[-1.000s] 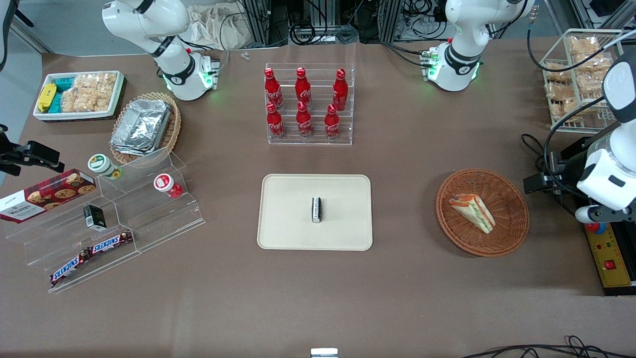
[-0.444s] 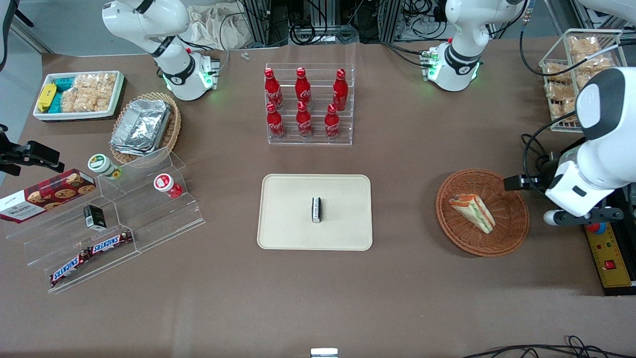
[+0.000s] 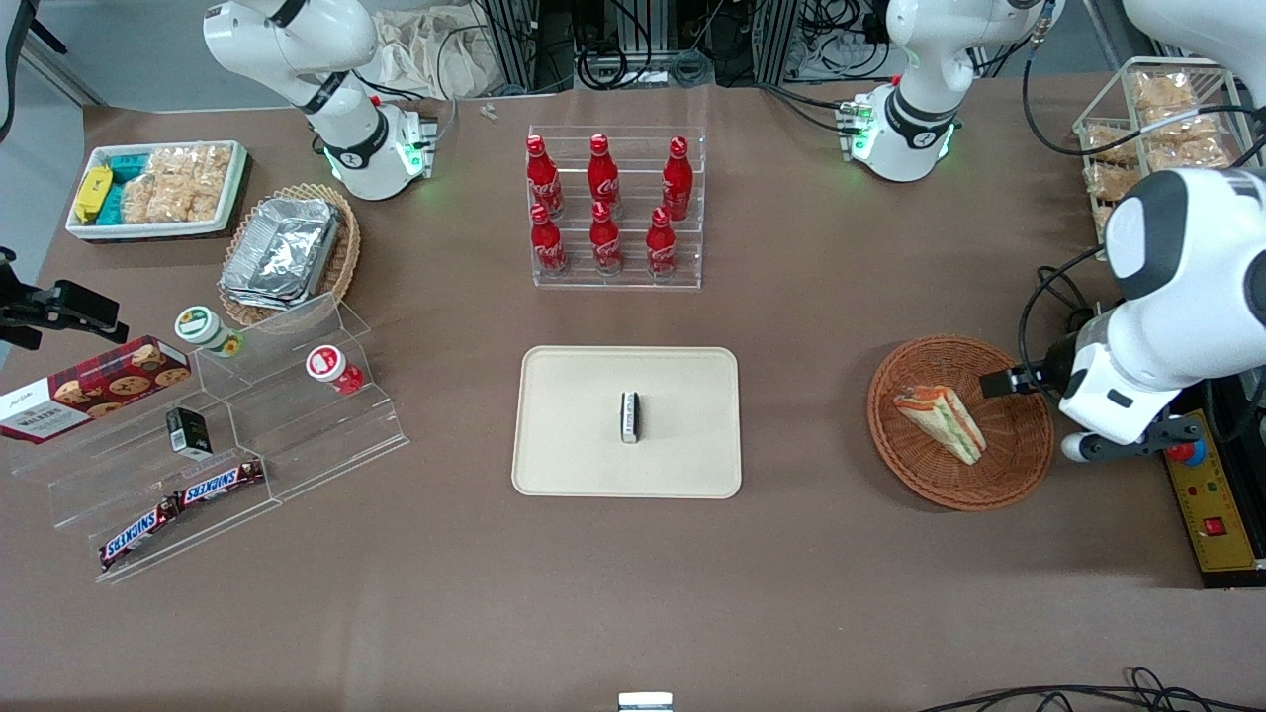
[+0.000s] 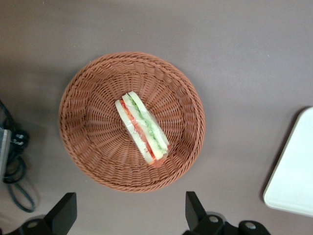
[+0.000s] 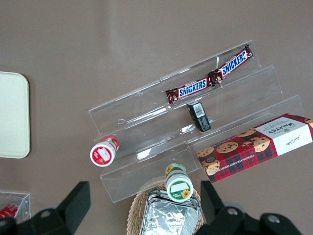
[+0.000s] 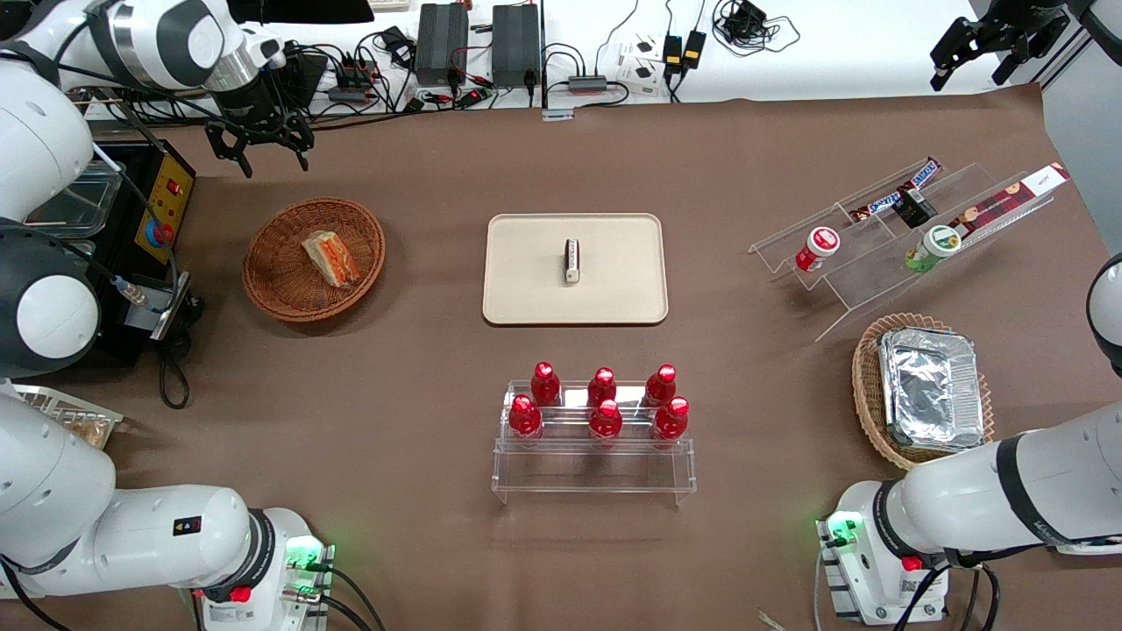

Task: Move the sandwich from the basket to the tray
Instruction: 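Lower the open left gripper over the wrapped sandwich in the basket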

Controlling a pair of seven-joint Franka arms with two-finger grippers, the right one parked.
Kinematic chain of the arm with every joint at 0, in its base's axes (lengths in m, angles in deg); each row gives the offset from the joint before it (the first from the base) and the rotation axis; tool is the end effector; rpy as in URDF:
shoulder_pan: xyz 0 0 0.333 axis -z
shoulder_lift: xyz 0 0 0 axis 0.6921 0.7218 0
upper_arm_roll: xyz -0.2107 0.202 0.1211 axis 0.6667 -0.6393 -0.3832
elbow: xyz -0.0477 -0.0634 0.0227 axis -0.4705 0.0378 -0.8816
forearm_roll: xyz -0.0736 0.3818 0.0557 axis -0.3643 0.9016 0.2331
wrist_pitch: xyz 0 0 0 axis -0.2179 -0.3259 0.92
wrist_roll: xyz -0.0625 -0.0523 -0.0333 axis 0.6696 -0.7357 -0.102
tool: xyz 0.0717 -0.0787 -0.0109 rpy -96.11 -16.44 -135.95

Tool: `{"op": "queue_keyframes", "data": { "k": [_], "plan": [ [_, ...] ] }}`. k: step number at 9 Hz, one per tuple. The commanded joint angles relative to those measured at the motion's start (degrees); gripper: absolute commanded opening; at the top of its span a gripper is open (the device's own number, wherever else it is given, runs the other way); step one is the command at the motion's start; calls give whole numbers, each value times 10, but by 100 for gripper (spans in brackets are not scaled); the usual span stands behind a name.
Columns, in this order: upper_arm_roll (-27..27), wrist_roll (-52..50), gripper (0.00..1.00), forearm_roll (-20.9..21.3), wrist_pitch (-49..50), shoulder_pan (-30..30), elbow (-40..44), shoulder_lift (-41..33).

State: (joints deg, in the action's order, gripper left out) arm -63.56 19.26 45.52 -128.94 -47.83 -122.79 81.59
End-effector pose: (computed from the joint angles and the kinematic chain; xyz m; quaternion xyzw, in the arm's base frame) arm 0.6208 -0.0456 0.4382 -0.9915 -0.1236 0.0397 0.0026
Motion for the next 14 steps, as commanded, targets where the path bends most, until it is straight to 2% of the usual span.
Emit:
{"op": "queue_keyframes", "data": {
  "k": [1,5,11,14],
  "plan": [
    [2,-78,100,-6,-63,2,-54,-9],
    [2,-186,99,1,-182,9,-136,10],
    [-5,-202,96,6,-280,-3,-204,44],
    [-5,-204,90,7,-308,-11,-221,57]
  ]
}}
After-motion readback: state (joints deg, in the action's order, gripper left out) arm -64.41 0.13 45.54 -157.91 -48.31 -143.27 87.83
